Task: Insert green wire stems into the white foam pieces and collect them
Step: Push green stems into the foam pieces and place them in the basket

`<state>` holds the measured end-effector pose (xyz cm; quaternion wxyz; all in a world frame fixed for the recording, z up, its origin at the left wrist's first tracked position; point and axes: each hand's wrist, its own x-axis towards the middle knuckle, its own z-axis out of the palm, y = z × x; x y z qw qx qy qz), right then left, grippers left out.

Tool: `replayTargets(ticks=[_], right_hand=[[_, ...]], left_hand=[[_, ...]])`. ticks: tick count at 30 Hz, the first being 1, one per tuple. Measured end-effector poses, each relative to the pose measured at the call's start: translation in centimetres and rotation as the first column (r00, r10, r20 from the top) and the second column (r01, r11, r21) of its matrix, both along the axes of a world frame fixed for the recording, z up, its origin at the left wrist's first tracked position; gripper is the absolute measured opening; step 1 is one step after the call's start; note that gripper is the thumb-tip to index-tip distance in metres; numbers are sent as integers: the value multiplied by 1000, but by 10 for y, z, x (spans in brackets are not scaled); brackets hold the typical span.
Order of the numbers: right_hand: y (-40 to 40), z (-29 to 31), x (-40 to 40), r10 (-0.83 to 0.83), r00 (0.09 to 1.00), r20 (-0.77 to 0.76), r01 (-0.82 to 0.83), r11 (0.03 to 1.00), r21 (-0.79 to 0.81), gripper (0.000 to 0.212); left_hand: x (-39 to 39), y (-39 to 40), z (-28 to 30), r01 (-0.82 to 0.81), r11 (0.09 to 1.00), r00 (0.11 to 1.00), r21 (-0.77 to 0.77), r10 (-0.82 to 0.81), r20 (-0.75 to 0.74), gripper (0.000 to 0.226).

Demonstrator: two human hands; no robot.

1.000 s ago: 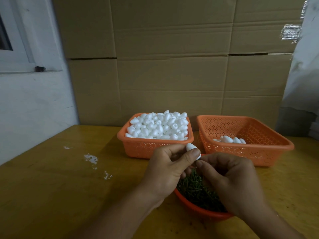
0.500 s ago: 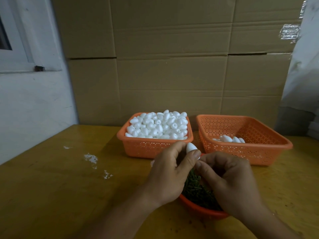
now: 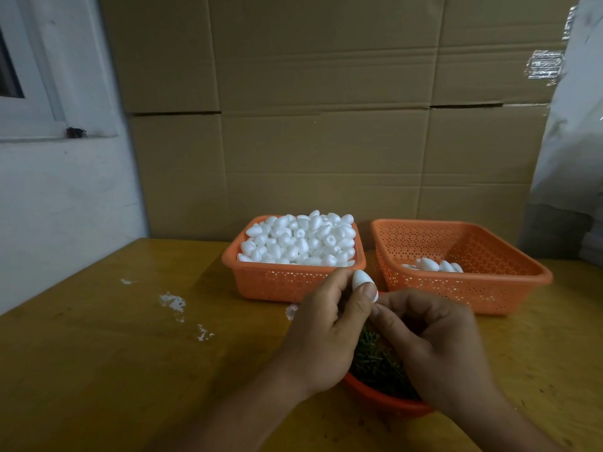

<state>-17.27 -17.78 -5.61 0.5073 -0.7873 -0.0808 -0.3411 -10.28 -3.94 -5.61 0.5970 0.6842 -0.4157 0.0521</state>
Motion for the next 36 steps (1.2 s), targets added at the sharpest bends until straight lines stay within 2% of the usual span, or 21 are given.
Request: replayTargets(ticks=[3, 6, 8, 11, 14, 16, 18, 21, 24, 28, 31, 36], right_hand=[[0, 2, 1, 7, 1000, -9, -7, 1000, -4, 10], [-8, 7, 4, -17, 999, -35, 17, 1000, 7, 9], [-21, 13, 9, -111, 993, -49, 110, 994, -21, 10], [-48, 22, 24, -294, 952, -90, 287, 954, -86, 10], [-81, 31, 47, -485, 856, -179, 443, 867, -230, 12], [-100, 37, 61, -567, 788, -240, 481, 810, -335, 14], [-116, 41, 74, -628, 724, -285, 490, 759, -429, 25], [-135, 43, 91, -741, 580, -340, 484, 648, -587, 46], [-147, 42, 105, -765, 478, -432, 432, 632, -643, 53], [-158, 44, 117, -745, 418, -520, 351, 661, -663, 51], [-162, 45, 123, -720, 410, -559, 313, 687, -655, 47], [-150, 50, 115, -783, 361, -507, 378, 619, -688, 60]], left_hand=[[1, 1, 3, 32, 999, 997, -15, -33, -68, 33], [0, 2, 4, 52, 999, 995, -3, -52, -81, 25], [-1, 1, -1, 8, 999, 997, 45, -5, -75, 29], [-3, 0, -6, -90, 988, 996, 123, 89, 13, 36], [-7, -1, -7, -109, 984, 992, 142, 98, 86, 25], [-8, -2, -7, -99, 983, 991, 154, 83, 106, 20], [-8, -2, -8, -108, 979, 987, 171, 86, 133, 22], [-6, -2, -9, -137, 975, 979, 177, 106, 173, 23], [-5, -1, -11, -149, 973, 976, 177, 117, 183, 29], [-5, -2, -12, -176, 970, 966, 167, 138, 220, 41], [-5, -3, -11, -171, 973, 964, 153, 134, 228, 46], [-4, -1, -12, -142, 976, 976, 165, 110, 189, 36]])
